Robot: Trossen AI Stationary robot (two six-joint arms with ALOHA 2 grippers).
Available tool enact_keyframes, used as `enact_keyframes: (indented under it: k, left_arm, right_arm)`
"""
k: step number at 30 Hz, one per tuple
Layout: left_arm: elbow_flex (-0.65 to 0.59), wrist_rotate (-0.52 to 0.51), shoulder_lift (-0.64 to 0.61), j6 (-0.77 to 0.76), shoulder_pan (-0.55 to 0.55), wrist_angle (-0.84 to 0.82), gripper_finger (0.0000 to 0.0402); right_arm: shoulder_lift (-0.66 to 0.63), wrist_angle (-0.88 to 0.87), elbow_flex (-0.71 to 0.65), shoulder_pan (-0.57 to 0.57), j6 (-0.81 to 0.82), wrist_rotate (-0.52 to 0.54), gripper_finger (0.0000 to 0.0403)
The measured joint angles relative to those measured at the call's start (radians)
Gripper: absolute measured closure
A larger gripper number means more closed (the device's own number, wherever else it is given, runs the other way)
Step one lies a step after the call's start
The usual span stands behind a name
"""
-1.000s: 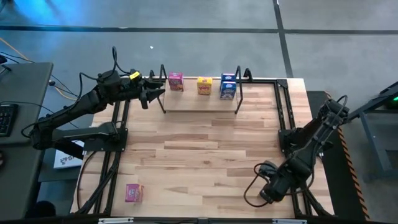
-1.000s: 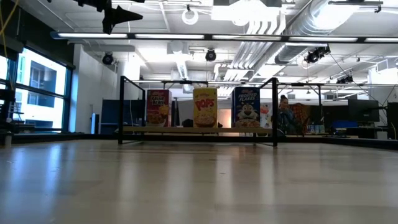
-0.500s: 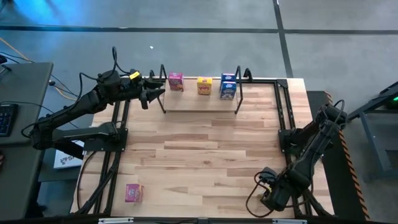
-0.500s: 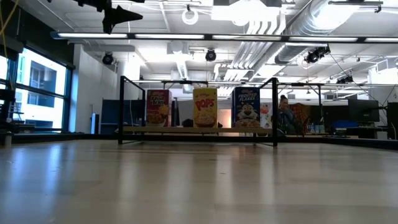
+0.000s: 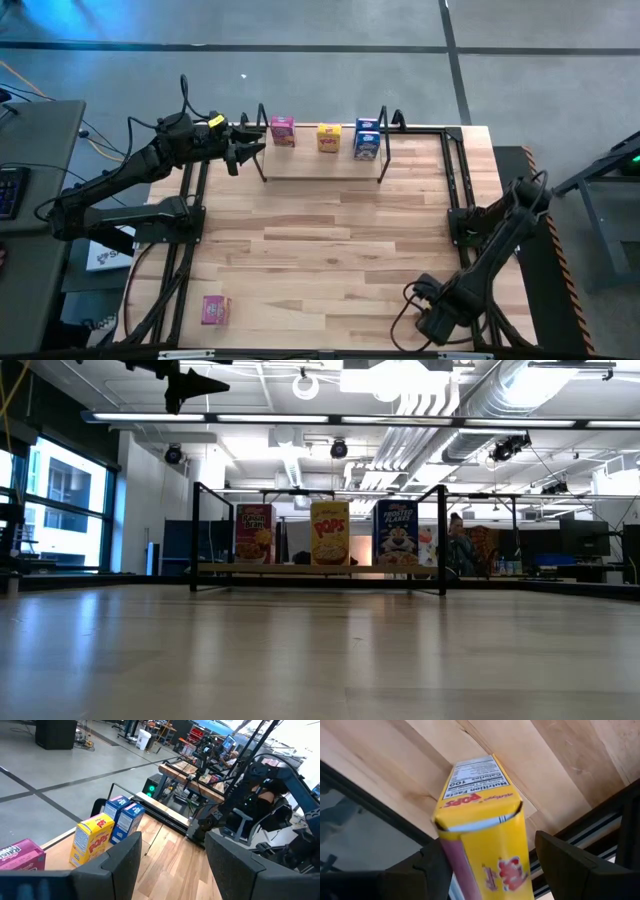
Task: Stack cereal on shelf
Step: Put the yellow cereal box aligned with the other yellow cereal box on the shelf
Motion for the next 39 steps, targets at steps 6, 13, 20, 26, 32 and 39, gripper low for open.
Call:
enact_keyframes:
  k: [6,13,20,26,32,39]
  left_arm:
    - [0.0,0.0,0.0,0.0,0.0,0.0,0.0193]
    - [0.0,0.0,0.0,-0.001,0.0,0.0,0.0193]
    - [0.0,0.0,0.0,0.0,0.0,0.0,0.0193]
    - [0.0,0.0,0.0,0.0,0.0,0.0,0.0193]
    - [0.0,0.0,0.0,0.0,0.0,0.0,0.0193]
    - [0.0,0.0,0.0,0.001,0.0,0.0,0.0193]
  right_arm:
    - [0.033,0.012,0.0,0.0,-0.022,-0.001,0.0158]
    - [0.044,0.019,0.0,0.0,-0.034,0.001,0.0189]
    - [0.044,0.019,0.0,0.0,-0.034,0.001,0.0243]
    - [0.019,0.02,0.012,-0.008,-0.046,-0.045,0.0275]
    - [-0.049,0.022,0.123,-0.041,-0.176,0.054,0.0278]
    - [-0.072,0.06,0.355,-0.291,-0.555,0.432,0.0279]
